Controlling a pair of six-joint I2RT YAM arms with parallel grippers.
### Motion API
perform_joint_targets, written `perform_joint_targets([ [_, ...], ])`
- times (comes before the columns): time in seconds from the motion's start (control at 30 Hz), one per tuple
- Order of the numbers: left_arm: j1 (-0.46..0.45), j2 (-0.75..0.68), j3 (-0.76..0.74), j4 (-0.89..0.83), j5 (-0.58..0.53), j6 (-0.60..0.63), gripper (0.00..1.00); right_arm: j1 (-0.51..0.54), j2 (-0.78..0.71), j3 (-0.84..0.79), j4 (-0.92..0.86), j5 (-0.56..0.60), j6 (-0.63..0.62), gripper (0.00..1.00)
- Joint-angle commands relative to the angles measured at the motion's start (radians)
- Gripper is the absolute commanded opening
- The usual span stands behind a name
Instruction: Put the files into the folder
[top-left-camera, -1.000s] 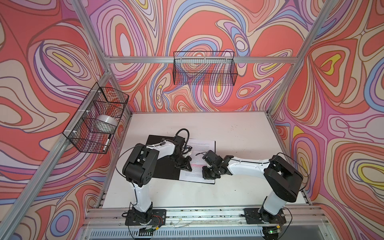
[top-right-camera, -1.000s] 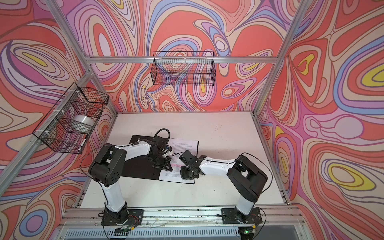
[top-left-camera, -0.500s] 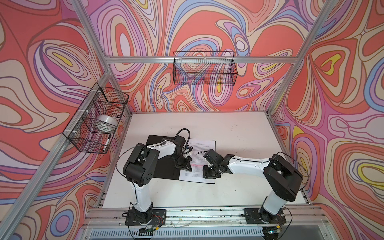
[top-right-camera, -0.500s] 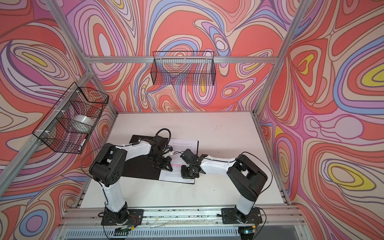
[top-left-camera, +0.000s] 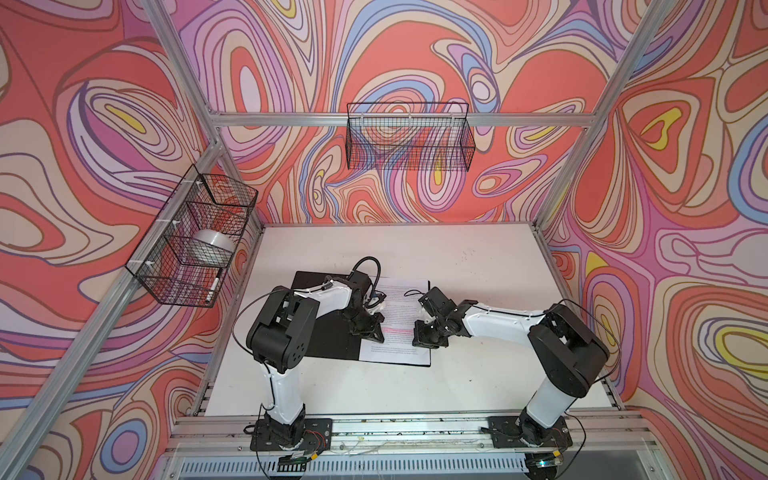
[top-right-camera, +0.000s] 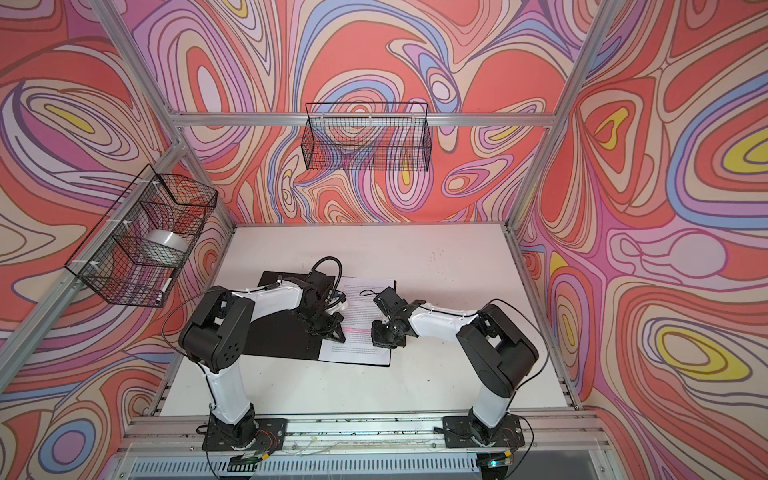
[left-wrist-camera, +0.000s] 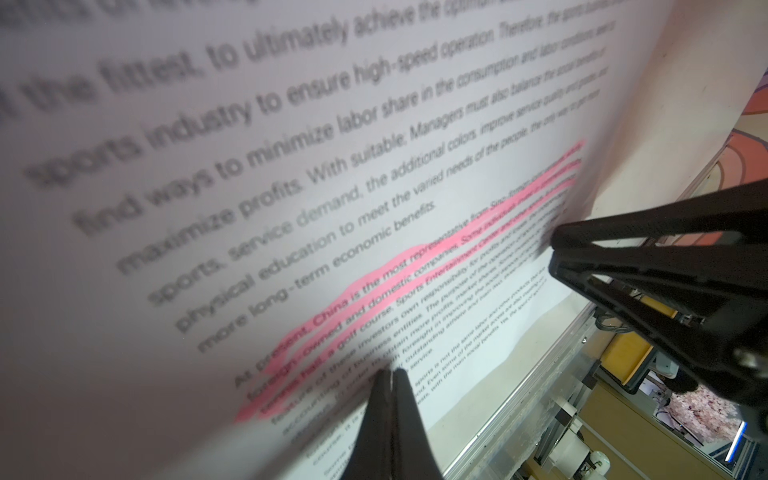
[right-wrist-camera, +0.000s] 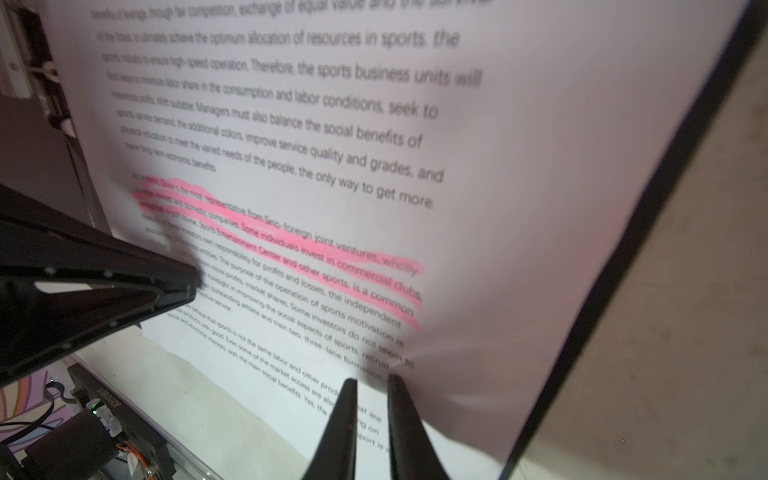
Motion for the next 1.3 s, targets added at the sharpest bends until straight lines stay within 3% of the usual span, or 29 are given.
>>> perform_joint_targets([
  [0.0, -0.004, 0.049, -0.010, -0.058, -0.056, 0.020, 0.00, -0.023, 0.034, -0.006, -0.040, 0.034, -0.030, 0.16],
  [0.3, -0.004, 0.049, 0.001, -0.066, -0.058, 0.020, 0.00, -0.052, -0.018, 0.054, -0.079, 0.049, -0.090, 0.16],
  [0.6, -0.004, 0.041, 0.043, -0.086, -0.052, 0.017, 0.00, -0.052, -0.175, 0.093, -0.141, 0.030, -0.113, 0.16],
  [0.87, -0.004, 0.042, 0.049, -0.088, -0.050, 0.012, 0.00, -0.041, -0.228, -0.029, -0.048, -0.161, -0.072, 0.16],
  [1.03, -0.004, 0.047, 0.051, -0.086, -0.051, 0.010, 0.00, -0.025, -0.180, -0.092, 0.059, -0.265, -0.045, 0.16],
  [1.27, -0.004, 0.049, 0.056, -0.092, -0.046, 0.009, 0.00, -0.017, -0.090, -0.113, 0.170, -0.324, -0.018, 0.16],
])
